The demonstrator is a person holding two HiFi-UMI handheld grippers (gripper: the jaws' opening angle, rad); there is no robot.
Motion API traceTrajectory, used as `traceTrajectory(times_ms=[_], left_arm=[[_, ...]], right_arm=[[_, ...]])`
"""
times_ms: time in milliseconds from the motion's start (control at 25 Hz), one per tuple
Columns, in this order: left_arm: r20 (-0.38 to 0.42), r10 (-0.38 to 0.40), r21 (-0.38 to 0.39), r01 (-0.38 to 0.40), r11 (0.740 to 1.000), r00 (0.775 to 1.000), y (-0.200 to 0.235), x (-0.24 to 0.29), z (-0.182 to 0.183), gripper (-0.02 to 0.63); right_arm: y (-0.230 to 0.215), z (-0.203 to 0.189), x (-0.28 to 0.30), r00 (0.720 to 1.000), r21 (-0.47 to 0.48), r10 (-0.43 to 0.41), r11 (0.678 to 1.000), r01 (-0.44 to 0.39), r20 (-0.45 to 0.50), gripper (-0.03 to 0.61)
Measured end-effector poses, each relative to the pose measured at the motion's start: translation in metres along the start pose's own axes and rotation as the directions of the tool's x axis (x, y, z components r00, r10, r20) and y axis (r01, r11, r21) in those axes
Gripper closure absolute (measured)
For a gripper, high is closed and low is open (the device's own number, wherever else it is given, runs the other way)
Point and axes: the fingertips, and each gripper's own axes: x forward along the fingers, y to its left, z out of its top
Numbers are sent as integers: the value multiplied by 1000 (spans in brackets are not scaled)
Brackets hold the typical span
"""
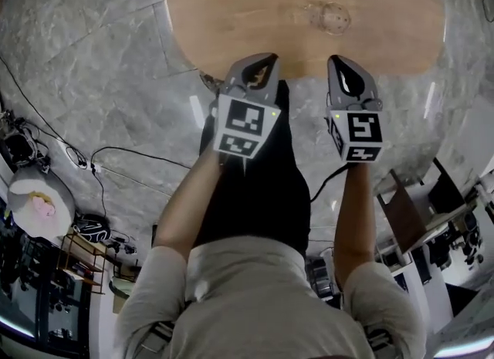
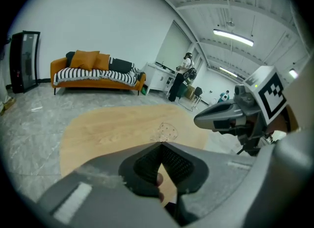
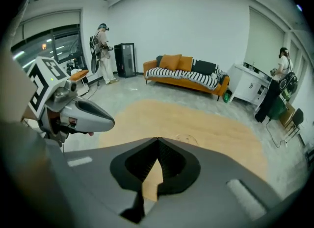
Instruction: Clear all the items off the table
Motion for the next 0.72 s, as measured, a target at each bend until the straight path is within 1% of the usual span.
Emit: traceTrajectory(times_ms=[80, 200, 440, 560, 640, 720], left_arm=[[-10, 11, -4, -11, 1000, 1000, 4, 11, -7, 592], [-27, 18, -17, -19, 1000, 999, 6, 22, -15, 592], [-66, 50, -66, -55, 996, 997, 9, 34, -31, 592], [-85, 59, -110, -68, 992, 995, 9, 42, -39, 592], [-91, 59, -128, -70, 989, 994, 8, 47, -41, 594], [-97, 61, -140, -74, 987, 993, 7, 50, -43, 593]], right_arm=[[-6, -13, 13, 999, 0, 24, 1000, -24, -49, 572], [-15, -35, 30, 989, -48, 52, 997, -59, -142, 572], [-24, -40, 50, 972, -139, 97, 982, -128, -214, 571], [-29, -45, 60, 961, -217, 92, 964, -152, -261, 571], [-34, -47, 68, 955, -294, 68, 943, -156, -288, 571], [-36, -48, 74, 951, -343, 57, 925, -165, -305, 564]])
